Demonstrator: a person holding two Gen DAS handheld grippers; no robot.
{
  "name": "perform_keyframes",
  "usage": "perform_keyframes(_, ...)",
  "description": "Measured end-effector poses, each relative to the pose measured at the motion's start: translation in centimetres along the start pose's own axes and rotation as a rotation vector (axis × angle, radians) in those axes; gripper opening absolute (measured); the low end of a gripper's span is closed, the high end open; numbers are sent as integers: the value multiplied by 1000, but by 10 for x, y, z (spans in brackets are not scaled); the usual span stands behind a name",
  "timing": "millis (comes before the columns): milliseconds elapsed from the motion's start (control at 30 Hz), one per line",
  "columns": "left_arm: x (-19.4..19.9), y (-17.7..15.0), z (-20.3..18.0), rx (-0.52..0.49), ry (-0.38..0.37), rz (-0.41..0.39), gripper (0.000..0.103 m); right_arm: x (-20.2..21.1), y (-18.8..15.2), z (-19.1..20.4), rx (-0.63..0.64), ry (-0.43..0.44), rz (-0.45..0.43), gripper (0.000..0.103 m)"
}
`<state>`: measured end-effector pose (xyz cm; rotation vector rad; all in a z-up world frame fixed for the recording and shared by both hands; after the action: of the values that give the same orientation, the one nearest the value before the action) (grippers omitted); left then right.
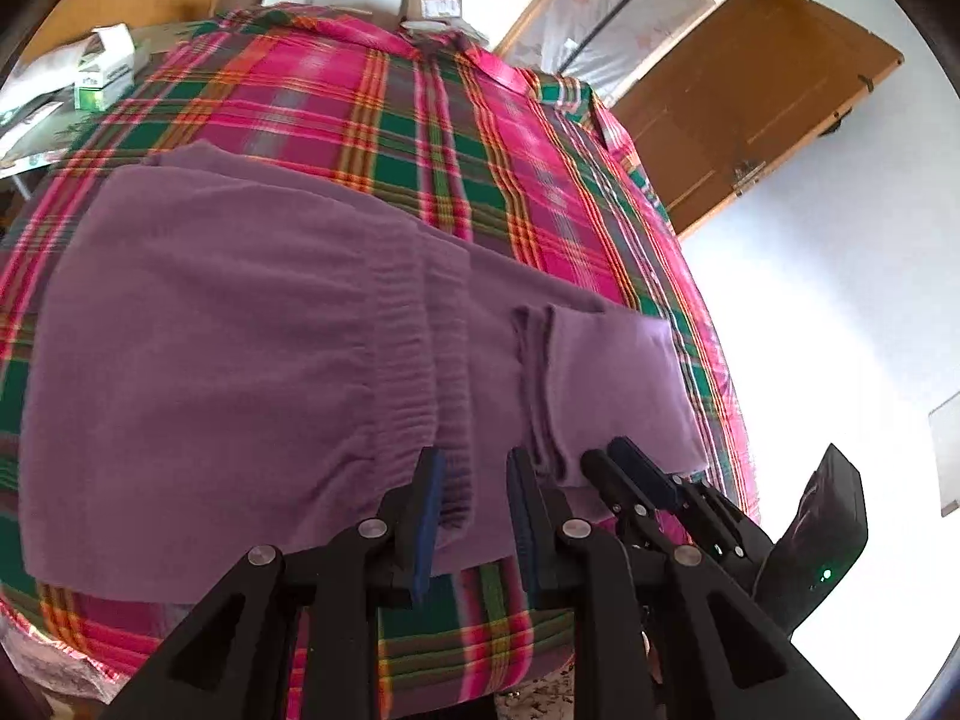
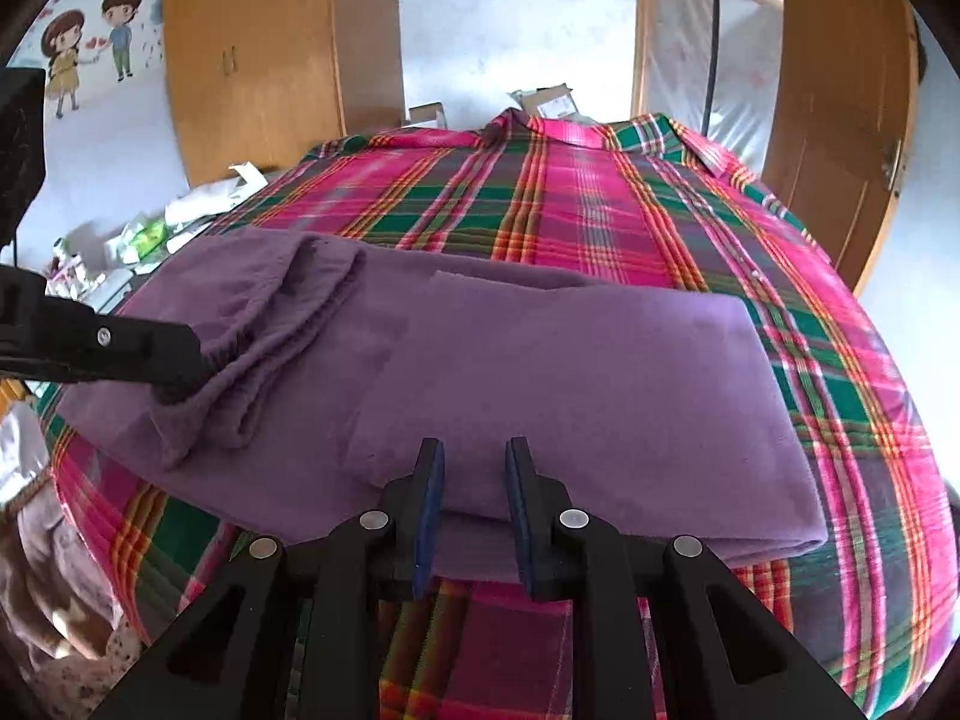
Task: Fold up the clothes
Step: 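Open both grippers and move them away from the folded purple garment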
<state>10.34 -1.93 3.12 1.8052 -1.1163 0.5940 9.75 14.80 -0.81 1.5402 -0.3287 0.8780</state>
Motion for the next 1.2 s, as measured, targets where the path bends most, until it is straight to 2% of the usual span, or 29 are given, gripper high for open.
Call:
perform_keyframes(167, 12, 0, 3, -3, -9, -19, 22, -3, 4, 9, -1, 24, -5, 22)
perform_keyframes(267, 16, 0, 6, 5, -19, -24, 22, -6, 1, 15, 20, 5, 3, 22)
perform_keyframes(400, 22, 4, 22, 30, 12, -49, 23, 6, 5, 22, 22, 52, 3, 22)
perform_keyframes(567, 34, 7, 52, 83, 45, -73, 23, 22, 13, 42, 59, 83, -57, 22)
perform_keyframes(733, 48, 11, 85, 137, 95, -101, 23, 23, 21, 73, 111, 181, -78, 22)
perform_keyframes(833, 56, 15, 105, 170, 89, -110, 24, 24, 20, 98, 162, 251, -81, 23)
perform_keyframes(900, 62, 17, 118, 187, 99, -117, 27, 21, 19, 115, 200, 287, -79, 29)
perform_keyframes(967, 69, 17, 128, 188, 133, -126, 27, 18, 17, 133, 240, 320, -77, 30)
perform_keyframes(1033, 71, 17, 138, 203, 111, -123, 27, 15, 15, 151, 267, 357, -73, 32)
perform_keyframes(1100, 72, 17, 149, 231, 104, -118, 27, 10, 13, 167, 289, 403, -53, 42)
perform_keyframes(1200, 73, 16, 163, 254, 104, -114, 27, 5, 7, 193, 347, 448, -29, 45)
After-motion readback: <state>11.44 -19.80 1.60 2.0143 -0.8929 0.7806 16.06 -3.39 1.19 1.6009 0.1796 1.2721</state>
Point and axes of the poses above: each gripper's, at about its wrist camera, not at the fingertips, and x roughly against the way its jaws point, z to its left, y to its top, the point moved 3 cm from there along -x, roughly the way its jaws point, and after that the axes turned 4 degrees about -x, right-handed, at the moved point
